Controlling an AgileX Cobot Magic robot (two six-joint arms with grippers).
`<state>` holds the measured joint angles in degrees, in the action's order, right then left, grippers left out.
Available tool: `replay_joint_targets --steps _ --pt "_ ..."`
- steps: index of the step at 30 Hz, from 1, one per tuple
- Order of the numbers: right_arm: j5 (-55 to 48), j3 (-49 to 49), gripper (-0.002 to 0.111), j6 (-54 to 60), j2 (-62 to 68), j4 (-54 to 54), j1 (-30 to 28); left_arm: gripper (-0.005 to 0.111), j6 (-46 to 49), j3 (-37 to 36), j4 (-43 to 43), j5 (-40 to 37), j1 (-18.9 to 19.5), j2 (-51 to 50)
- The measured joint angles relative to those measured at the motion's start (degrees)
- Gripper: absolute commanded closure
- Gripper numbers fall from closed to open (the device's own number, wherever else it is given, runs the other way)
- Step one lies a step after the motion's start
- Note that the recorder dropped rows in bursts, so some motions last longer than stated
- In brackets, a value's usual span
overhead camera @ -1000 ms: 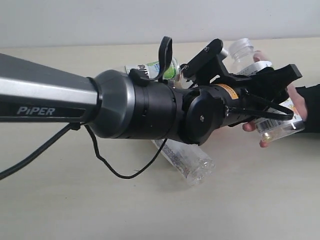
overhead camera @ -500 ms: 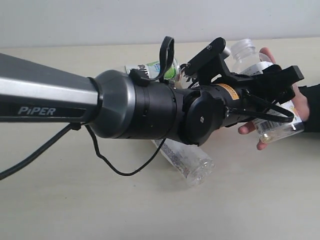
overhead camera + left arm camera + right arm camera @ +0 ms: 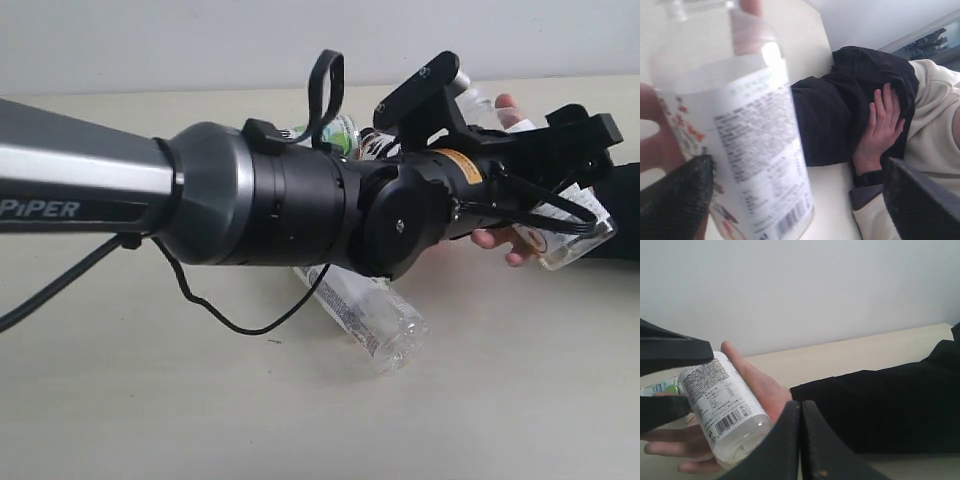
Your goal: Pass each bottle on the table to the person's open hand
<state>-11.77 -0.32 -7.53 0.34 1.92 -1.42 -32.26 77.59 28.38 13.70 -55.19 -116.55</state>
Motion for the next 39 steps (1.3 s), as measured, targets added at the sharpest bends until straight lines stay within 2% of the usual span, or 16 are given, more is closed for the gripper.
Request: replay_joint_targets --steps 7,11,14,17,19,21,25,29,32,39 --pt "0.0 0.0 0.108 0.0 0.0 0.0 0.0 0.019 0.25 0.11 -1.73 -2.53 1.22 3.39" --pt "0.0 0.0 0.108 0.0 0.0 0.0 0.0 0.019 0.25 0.11 -2.94 -6.9 3.02 7.36" --pt "0.0 0.0 0.108 0.0 0.0 0.0 0.0 0.022 0.25 0.11 -7.85 -11.91 5.15 11.37" --pt "0.0 0.0 0.108 0.0 0.0 0.0 0.0 0.042 0.46 0.11 -13.91 -19.68 7.49 15.86" --pt "0.0 0.0 0.108 0.0 0.0 0.0 0.0 0.069 1.74 0.11 -16.36 -24.87 8.92 18.71" --pt "0.0 0.0 0.108 0.0 0.0 0.0 0.0 0.104 3.73 0.11 -17.63 -29.9 10.22 21.6" --pt "0.0 0.0 0.108 0.0 0.0 0.0 0.0 0.104 7.73 0.0 -19.6 -38.3 11.64 26.31" --pt "0.0 0.0 0.108 0.0 0.0 0.0 0.0 0.104 8.95 -4.1 -22.49 -40.05 11.64 31.94" --pt "0.0 0.0 0.108 0.0 0.0 0.0 0.0 0.104 9.15 -11.57 -24.56 -37.71 11.64 38.33" --pt "0.0 0.0 0.108 0.0 0.0 0.0 0.0 0.104 10.21 -34.02 -27.23 -24.72 11.64 59.04"
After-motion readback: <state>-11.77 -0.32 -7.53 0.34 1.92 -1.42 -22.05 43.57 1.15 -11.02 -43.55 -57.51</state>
